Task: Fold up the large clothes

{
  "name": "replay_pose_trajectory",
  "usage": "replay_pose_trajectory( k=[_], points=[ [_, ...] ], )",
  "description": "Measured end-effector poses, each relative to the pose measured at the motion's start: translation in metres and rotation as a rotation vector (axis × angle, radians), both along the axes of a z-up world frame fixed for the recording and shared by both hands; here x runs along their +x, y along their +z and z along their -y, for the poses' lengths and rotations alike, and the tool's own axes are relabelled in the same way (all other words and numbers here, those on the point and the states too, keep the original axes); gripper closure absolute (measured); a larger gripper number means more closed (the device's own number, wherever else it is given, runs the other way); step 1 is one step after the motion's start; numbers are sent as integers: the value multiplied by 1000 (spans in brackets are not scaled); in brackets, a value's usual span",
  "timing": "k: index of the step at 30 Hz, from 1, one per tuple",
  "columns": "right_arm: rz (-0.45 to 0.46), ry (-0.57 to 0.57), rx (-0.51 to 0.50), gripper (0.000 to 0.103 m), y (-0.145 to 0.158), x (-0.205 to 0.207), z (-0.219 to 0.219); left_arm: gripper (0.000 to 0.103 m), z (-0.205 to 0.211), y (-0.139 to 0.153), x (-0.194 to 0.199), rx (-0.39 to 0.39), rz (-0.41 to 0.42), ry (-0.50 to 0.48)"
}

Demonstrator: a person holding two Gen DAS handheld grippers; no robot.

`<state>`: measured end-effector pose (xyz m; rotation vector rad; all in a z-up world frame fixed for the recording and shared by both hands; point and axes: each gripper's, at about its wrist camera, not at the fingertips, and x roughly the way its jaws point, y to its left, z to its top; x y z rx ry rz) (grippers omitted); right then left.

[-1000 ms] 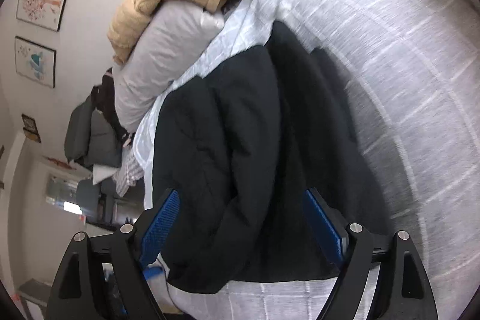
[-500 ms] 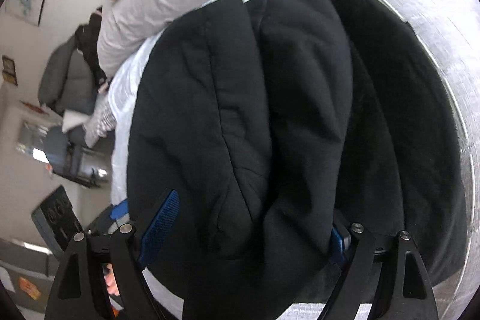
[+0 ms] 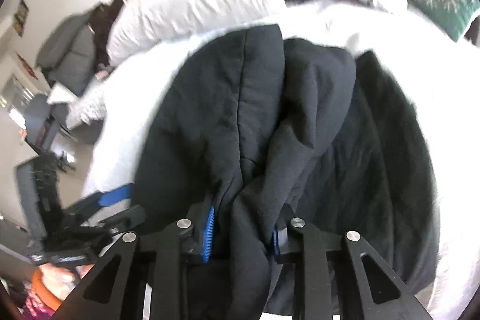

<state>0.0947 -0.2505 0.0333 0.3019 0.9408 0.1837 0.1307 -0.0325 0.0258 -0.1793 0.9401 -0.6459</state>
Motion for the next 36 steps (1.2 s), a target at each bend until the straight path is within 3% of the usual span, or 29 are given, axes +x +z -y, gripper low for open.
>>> replay_pose_trajectory(
  k=[5,10,12,14,17,20,24,28,34,36],
  points=[
    [127,-67,46,76,38,-28,47,21,18,16,-5,-49,60,-9],
    [70,-183,101,73,14,-40,113,21,55,3,-9,8,60,-84],
    [-19,-195,135,64,-16,-39,137,21,70,-8,-12,37,52,-116],
    [-100,-212,144,45,-47,-38,151,21,77,-15,-12,45,41,-133],
    [-127,-222,165,33,-53,-43,163,21,76,-11,-6,27,31,-113],
    [-68,-228,151,32,-30,-54,169,22,73,1,-1,18,64,-79],
    [93,-373,97,32,12,-77,185,39,80,19,7,45,168,-32],
    [221,-393,128,34,41,-67,165,50,97,8,20,-10,103,-41],
    [204,-268,103,51,26,-3,100,50,138,-5,9,74,186,-80],
    [207,-262,26,53,9,15,89,50,146,-10,4,99,196,-112]
  ],
)
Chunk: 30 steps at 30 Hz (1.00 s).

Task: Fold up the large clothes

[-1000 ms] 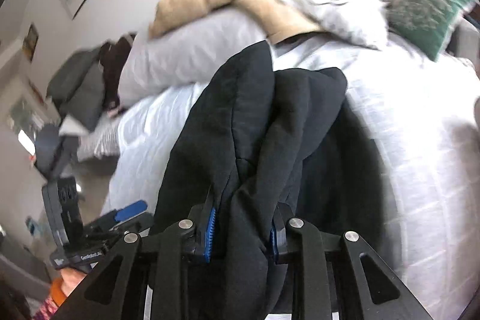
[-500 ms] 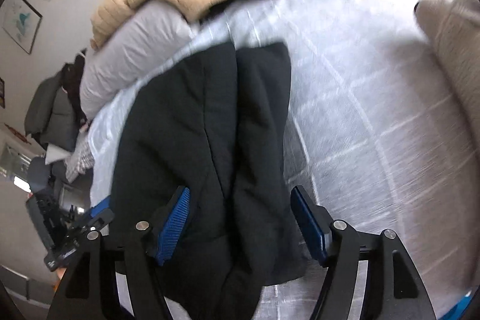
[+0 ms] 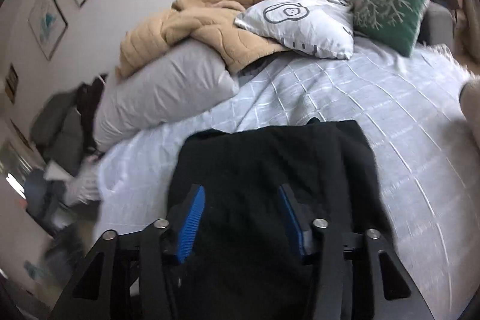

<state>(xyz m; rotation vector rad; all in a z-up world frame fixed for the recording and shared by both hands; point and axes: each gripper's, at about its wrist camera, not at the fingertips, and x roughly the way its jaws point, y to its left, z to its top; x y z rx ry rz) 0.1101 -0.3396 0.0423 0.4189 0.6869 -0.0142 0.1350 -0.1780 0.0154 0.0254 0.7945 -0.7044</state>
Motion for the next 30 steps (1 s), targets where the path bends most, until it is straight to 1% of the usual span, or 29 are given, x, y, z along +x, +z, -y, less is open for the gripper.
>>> replay_pose_trajectory(
  k=[2,3,4,5,6,7,9,10,11,12,13,15,16,17,19,21,22,24,26,27,28,30],
  points=[
    [-18,-26,-87,53,-16,3,4,49,5,-2,-4,30,20,-33],
    [-39,-47,-132,56,-26,7,6,49,6,-2,-5,33,23,-47],
    [-76,-82,-191,68,-41,13,10,49,7,-3,-7,31,24,-70],
    [-105,-104,-235,85,-50,16,14,49,7,-5,-9,28,28,-99],
    [-137,-126,-276,89,-61,18,21,49,9,-6,-12,30,34,-122],
    [-143,-132,-285,94,-69,18,29,49,10,-8,-16,40,43,-143],
    [-157,-143,-248,96,-82,12,47,49,12,-7,-25,73,77,-159],
    [-151,-145,-218,96,-81,8,53,47,10,-5,-27,82,85,-155],
    [-155,-143,-203,96,-78,7,56,46,5,-2,-27,73,72,-149],
    [-157,-135,-192,96,-73,4,57,41,1,1,-26,62,56,-145],
    [-158,-120,-183,92,-68,0,56,32,-3,3,-24,53,40,-140],
    [-163,-79,-155,86,-59,-6,54,20,-14,8,-22,43,1,-119],
    [-164,-49,-125,77,-52,-15,54,19,-19,9,-21,39,-16,-109],
    [-166,-41,-114,50,-47,-21,54,19,-26,9,-19,33,-41,-94],
    [-172,-62,-135,22,-36,-42,53,17,-35,7,-15,23,-83,-71],
    [-153,-43,-138,22,-29,-59,55,15,-43,2,-8,3,-130,-51],
    [-160,-37,-128,22,-28,-65,56,14,-47,-1,-4,-11,-157,-36],
    [-191,-38,-85,22,-31,-71,62,14,-55,-8,6,-63,-237,-6],
    [-247,-46,-11,22,-43,-73,71,13,-63,-17,16,-126,-320,30],
    [-261,-43,28,22,-50,-73,75,12,-66,-20,19,-146,-346,46],
    [-274,-35,84,22,-57,-73,80,12,-67,-23,23,-160,-370,58],
    [-302,-36,230,22,-75,-74,92,10,-72,-29,30,-196,-421,86]
  ],
)
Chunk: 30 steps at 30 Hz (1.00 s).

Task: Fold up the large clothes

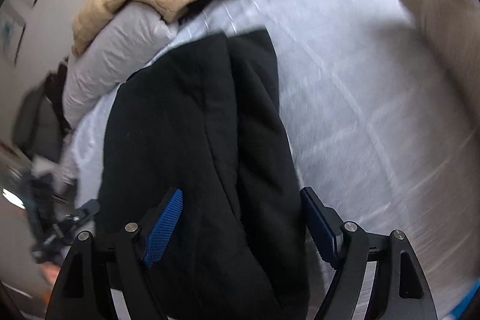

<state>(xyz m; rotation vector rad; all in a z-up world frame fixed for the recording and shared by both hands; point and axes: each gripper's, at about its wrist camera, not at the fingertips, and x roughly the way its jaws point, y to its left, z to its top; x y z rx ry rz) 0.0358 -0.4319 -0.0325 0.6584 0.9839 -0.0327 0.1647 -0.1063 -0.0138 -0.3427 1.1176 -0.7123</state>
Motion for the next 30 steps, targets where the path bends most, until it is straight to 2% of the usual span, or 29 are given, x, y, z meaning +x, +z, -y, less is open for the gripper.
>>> replay_pose_trajectory(
  k=[2,5,8,11,14,16,19,26,30],
  points=[
    [-28,-19,121,21,-17,1,9,9,-3,-9,5,-32,-53,27],
    [-51,-27,221,20,-35,2,14,3,-5,-24,9,-74,-124,42],
    [-54,-1,181,20,-33,6,7,0,-9,-41,13,-140,-201,63],
    [-65,18,141,20,-32,11,-3,0,-11,-48,13,-179,-232,65],
    [-83,34,122,25,-32,18,-13,7,-14,-48,9,-207,-235,57],
    [-83,56,135,30,-34,23,-19,20,-16,-41,5,-214,-214,53],
    [-66,84,113,36,-31,27,-26,28,-22,-34,-2,-215,-187,53],
    [-23,146,51,48,-7,37,-57,31,-53,-15,-6,-242,-185,73],
    [11,237,64,49,9,47,-94,31,-90,0,-5,-227,-159,112]
  ],
)
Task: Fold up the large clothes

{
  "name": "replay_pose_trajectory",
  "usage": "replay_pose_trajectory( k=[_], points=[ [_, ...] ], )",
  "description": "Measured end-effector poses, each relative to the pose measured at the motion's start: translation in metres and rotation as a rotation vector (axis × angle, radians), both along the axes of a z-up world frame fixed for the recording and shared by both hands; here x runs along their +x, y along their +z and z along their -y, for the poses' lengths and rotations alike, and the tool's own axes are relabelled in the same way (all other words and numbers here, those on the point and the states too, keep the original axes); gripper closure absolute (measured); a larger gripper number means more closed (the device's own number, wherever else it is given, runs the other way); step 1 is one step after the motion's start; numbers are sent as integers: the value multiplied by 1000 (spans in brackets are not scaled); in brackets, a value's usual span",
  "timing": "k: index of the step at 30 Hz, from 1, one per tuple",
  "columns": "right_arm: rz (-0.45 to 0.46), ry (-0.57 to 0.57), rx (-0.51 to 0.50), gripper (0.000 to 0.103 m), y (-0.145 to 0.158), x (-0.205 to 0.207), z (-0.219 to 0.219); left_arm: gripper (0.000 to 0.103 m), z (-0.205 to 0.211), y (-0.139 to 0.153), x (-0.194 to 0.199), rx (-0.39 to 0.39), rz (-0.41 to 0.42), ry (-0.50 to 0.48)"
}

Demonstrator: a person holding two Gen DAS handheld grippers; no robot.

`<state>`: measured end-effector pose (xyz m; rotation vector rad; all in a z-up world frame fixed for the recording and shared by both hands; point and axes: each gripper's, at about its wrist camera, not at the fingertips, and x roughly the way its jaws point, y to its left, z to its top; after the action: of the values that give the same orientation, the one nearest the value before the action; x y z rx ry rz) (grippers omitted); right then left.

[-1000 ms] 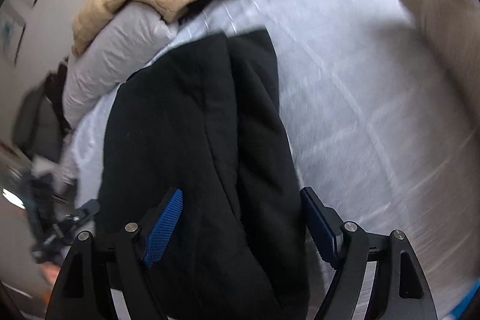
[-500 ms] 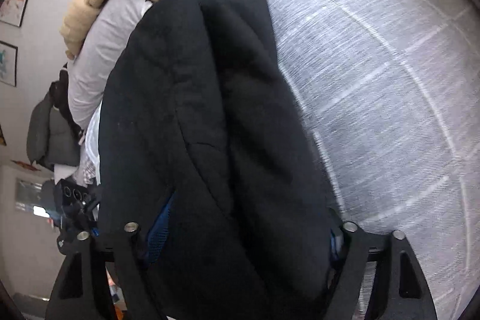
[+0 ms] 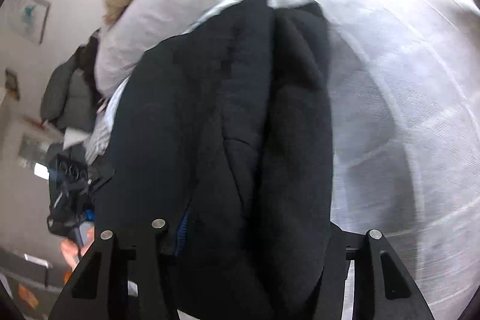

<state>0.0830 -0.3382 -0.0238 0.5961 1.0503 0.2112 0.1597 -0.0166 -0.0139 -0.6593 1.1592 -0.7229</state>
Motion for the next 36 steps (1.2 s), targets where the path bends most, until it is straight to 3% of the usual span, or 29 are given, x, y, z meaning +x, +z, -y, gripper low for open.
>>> replay_pose_trajectory(
  k=[5,8,11,14,15,19,22,27,29,31,33,36],
  points=[
    [10,138,-7,49,12,10,-65,31,-44,11,-3,52,25,26],
    [-31,179,-17,47,4,15,-86,27,-51,-3,-5,117,12,-1],
    [-85,196,-79,42,-15,25,-85,20,-45,-22,-10,207,29,-11],
    [-117,198,14,29,-34,24,-59,19,-43,-11,-15,224,70,-28],
    [-117,189,25,29,-33,22,-52,19,-45,-3,-18,238,101,-23],
    [-38,156,-52,29,-3,8,-45,20,-54,34,-36,332,329,18],
    [70,107,-162,29,32,2,-59,23,-45,52,-39,354,437,43],
    [242,40,-226,37,65,15,-97,30,-22,46,-25,306,448,22],
    [276,44,-261,37,64,20,-110,30,-2,38,-21,317,453,-12],
    [279,43,-305,37,53,29,-115,30,16,35,-24,375,487,-28],
    [245,42,-337,37,36,36,-116,30,30,27,-31,461,536,-54],
    [143,37,-378,37,-5,46,-106,30,36,15,-42,487,583,-56]
  ],
)
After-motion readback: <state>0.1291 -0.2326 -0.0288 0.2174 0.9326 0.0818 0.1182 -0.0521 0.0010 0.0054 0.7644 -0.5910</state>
